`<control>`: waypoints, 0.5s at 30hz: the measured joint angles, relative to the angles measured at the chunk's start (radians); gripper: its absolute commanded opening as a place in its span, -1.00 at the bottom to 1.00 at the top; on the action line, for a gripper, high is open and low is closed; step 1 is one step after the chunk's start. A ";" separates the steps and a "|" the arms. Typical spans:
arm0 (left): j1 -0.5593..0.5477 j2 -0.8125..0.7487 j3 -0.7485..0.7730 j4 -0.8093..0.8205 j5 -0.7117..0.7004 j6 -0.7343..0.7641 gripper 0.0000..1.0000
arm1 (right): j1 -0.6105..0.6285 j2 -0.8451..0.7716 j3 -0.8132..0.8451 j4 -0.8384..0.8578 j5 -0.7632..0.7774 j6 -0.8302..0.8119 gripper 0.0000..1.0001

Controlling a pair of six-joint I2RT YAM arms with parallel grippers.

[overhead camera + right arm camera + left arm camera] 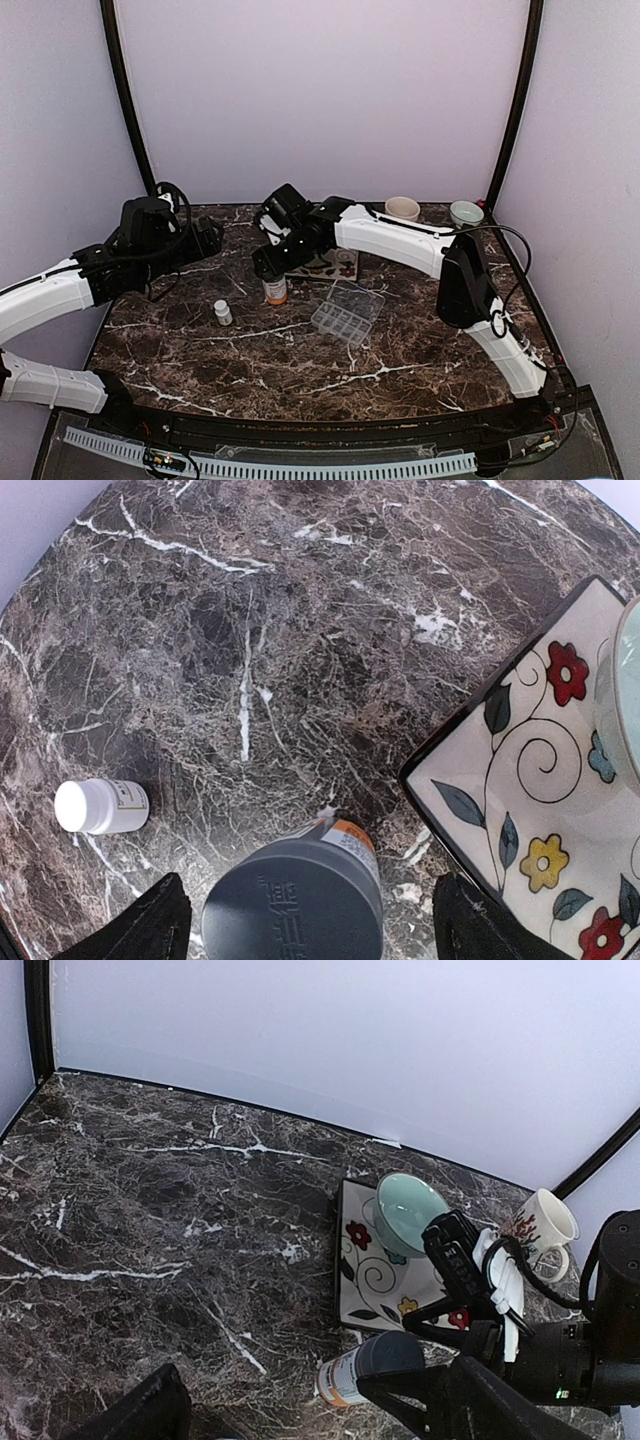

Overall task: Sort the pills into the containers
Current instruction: Pick up the pill bottle from the center of the board.

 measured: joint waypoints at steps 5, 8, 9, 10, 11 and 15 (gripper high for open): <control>0.000 0.003 0.000 0.007 0.005 0.000 0.84 | -0.002 0.009 0.000 0.000 -0.008 0.003 0.42; 0.000 0.003 0.000 0.009 0.011 0.000 0.84 | -0.002 0.010 0.000 0.000 -0.018 0.003 0.17; 0.000 0.003 0.000 0.010 0.013 0.000 0.84 | -0.003 0.010 0.000 0.000 -0.019 -0.001 0.08; 0.000 0.003 -0.001 0.011 0.014 0.000 0.84 | -0.003 0.010 0.000 0.000 -0.023 0.002 -0.06; 0.000 0.003 -0.002 0.014 0.015 0.000 0.85 | -0.003 0.009 0.000 0.000 -0.024 0.003 -0.20; 0.000 0.003 -0.012 0.021 0.018 -0.003 0.91 | -0.008 0.009 0.002 0.006 -0.027 0.000 -0.44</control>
